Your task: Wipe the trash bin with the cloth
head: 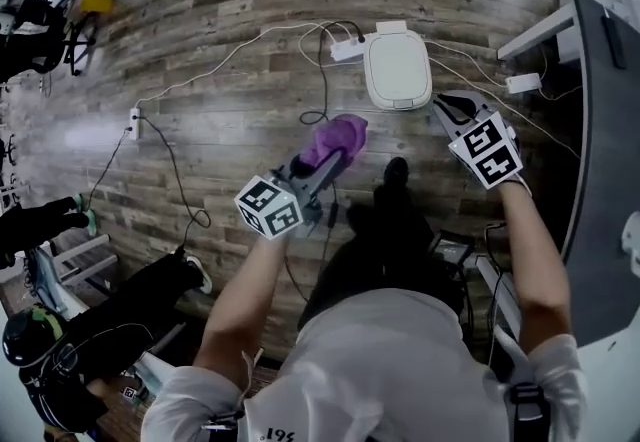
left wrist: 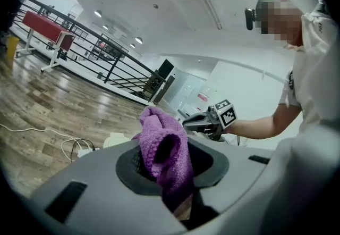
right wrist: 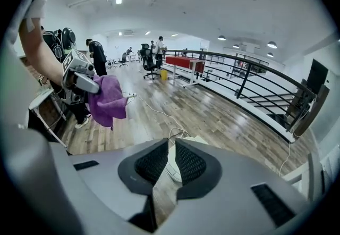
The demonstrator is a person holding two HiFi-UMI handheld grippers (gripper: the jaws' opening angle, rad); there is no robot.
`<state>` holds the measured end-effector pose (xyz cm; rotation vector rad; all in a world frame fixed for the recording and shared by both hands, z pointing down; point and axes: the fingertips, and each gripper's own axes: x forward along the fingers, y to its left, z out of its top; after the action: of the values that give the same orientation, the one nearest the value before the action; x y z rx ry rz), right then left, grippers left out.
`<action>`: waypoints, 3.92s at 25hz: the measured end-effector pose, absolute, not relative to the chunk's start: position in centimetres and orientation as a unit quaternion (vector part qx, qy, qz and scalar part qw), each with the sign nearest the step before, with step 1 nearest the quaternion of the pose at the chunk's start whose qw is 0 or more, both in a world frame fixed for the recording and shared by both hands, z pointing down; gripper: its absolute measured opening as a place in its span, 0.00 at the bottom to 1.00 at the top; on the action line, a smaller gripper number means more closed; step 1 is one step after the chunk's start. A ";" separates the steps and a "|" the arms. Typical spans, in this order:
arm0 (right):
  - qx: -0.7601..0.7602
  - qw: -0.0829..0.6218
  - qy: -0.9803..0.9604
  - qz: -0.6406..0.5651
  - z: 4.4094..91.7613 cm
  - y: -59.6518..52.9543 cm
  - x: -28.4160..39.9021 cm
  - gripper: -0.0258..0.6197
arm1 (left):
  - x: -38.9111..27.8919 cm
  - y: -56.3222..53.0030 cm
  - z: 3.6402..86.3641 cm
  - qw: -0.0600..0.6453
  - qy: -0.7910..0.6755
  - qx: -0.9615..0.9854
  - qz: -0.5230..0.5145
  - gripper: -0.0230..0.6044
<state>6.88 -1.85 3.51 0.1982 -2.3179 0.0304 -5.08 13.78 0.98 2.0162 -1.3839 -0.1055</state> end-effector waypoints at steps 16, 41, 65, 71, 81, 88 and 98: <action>0.174 0.390 -0.904 0.008 -4.1 4.0 16.3 0.11 | -0.7 21.0 -4.7 0.322 -0.505 0.799 -0.058 0.20; 0.234 0.321 -0.915 0.063 -9.6 14.6 20.7 0.11 | 4.8 26.4 -12.3 0.307 -0.460 0.828 -0.095 0.20; 0.212 0.275 -0.927 0.143 -11.5 12.7 28.9 0.05 | 13.1 23.7 -16.5 0.292 -0.505 0.804 -0.113 0.20; 0.207 0.238 -0.935 0.163 -14.1 13.8 27.0 0.05 | 12.5 23.9 -17.9 0.289 -0.488 0.817 -0.105 0.20; 0.216 0.212 -0.941 0.148 -17.4 15.3 23.1 0.05 | 10.7 24.5 -19.2 0.284 -0.453 0.840 -0.098 0.20; 0.233 0.219 -0.937 0.140 -17.8 16.5 23.1 0.05 | 11.0 24.5 -19.5 0.287 -0.426 0.853 -0.096 0.20; 0.232 0.222 -0.940 0.120 -18.1 17.0 21.9 0.05 | 10.6 24.4 -19.4 0.286 -0.419 0.856 -0.100 0.20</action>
<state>21.92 16.99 -18.09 0.6402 -2.5964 0.3327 10.64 24.44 -19.36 2.2879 -1.1204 -0.2668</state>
